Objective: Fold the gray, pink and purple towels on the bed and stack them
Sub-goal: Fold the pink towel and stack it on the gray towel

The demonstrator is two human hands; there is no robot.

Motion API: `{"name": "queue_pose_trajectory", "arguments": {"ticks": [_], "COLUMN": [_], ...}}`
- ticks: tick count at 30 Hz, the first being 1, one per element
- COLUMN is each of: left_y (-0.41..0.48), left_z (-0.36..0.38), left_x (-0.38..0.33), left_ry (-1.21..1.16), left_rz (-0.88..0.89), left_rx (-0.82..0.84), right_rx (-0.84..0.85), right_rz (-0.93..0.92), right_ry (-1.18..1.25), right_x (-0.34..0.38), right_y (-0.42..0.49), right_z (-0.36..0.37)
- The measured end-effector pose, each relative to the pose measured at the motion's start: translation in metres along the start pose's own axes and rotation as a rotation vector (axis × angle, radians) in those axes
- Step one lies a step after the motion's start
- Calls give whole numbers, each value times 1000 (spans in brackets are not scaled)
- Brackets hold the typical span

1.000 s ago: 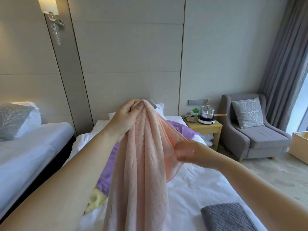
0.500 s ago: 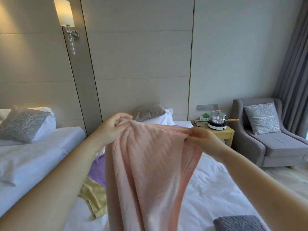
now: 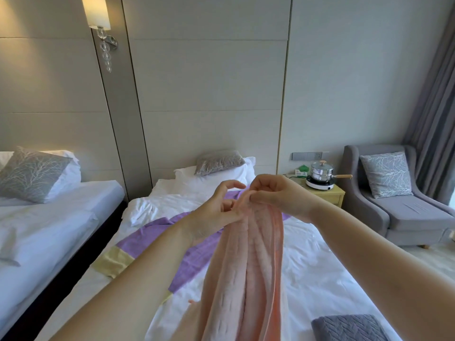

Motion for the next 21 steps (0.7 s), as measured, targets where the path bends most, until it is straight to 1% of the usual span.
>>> {"name": "queue_pose_trajectory", "arguments": {"ticks": [4,8,11,14,17,19,21], "left_y": [7,13,14,15,21,25,29], "left_z": [3,1,-1,-1,-3,-5,-6], "left_x": [-1,-5,-6,-15,-35,-51,-70], "left_ry": [153,157,166,190,148,146,184], "left_rz": [70,136,135,140,252,328,371], "left_rx": [-69,-186,-178,-205,-258,-291,-374], "right_rx": [-15,-23,-131,-214,-272,-298,-320], "right_rz": [51,113,32,-36,-118,-161,-152], "right_ry": [30,47,194,211,154,178,183], "right_x": [-18,-39,-37,-22,-7,-2,-3], "right_y": [-9,-20,-21,-17,-13,-12,-11], "right_z": [-3,2,-3,-8,-8,-6,-2]}}
Point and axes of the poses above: each hand's wrist, its own y-axis towards the middle knuckle, its own z-axis out of the palm, x = y × z, the point moved 1 cm from there along y, towards the middle knuckle, and after that the axes turned 7 degrees about -y, right-handed, at the moved point
